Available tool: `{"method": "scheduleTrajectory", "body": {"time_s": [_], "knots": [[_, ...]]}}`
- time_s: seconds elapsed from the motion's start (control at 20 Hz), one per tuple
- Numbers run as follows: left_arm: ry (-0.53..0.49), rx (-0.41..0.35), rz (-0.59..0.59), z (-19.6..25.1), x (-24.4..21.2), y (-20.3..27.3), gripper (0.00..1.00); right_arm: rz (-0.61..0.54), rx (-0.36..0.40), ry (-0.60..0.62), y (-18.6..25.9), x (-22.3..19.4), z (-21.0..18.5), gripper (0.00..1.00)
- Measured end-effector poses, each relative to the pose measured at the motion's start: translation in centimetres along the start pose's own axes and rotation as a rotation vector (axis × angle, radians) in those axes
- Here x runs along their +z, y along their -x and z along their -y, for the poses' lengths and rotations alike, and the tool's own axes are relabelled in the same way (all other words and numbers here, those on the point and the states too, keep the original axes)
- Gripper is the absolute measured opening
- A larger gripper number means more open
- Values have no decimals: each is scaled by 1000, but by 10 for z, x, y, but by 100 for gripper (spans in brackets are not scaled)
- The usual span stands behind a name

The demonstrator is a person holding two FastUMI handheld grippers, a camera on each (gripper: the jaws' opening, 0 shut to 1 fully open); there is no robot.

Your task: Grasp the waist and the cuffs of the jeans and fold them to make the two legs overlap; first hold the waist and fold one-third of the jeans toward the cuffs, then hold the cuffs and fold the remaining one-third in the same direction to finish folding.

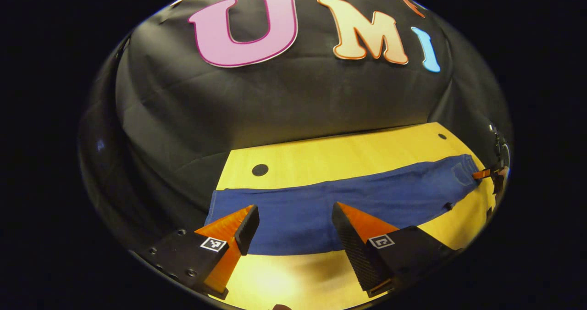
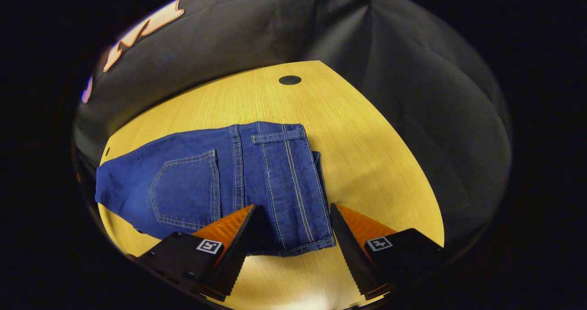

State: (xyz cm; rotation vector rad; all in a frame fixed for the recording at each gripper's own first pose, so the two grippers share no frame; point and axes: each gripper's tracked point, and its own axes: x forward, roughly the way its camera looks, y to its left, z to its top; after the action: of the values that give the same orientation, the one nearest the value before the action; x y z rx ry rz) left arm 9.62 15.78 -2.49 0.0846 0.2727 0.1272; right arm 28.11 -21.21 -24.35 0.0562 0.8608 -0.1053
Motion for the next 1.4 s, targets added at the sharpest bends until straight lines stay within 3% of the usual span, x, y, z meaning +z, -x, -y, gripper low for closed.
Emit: {"method": "scheduleTrajectory", "body": {"time_s": [0.1,0.15,0.2,0.25,0.3,0.35,0.45,0.55,0.7,0.95,1.2,1.4], "knots": [[49,-30,13,1,7,15,96,-3,31,-56,-2,-5,-2,99],[84,-49,24,5,12,18,96,11,37,-79,-2,-5,-2,94],[111,-58,30,4,15,19,96,34,37,-81,-3,-4,0,98],[122,-56,31,1,17,17,96,49,37,-76,-2,-6,0,93],[122,-47,28,0,17,16,96,72,54,-86,-3,-4,-5,96],[120,-39,20,2,15,15,96,77,75,-106,-2,-6,-11,89],[125,-45,8,4,14,13,95,105,73,-127,-3,-6,-10,67],[145,-46,4,3,14,11,93,129,89,-154,-2,-7,-12,59],[173,-50,2,3,16,11,94,164,114,-190,-3,-6,-16,33],[186,-74,1,4,18,10,94,215,55,-140,4,0,-20,5],[153,-81,9,6,18,10,94,246,-16,-138,19,7,-25,5],[127,-117,10,7,16,15,93,316,-38,-136,63,20,-38,5]]}}
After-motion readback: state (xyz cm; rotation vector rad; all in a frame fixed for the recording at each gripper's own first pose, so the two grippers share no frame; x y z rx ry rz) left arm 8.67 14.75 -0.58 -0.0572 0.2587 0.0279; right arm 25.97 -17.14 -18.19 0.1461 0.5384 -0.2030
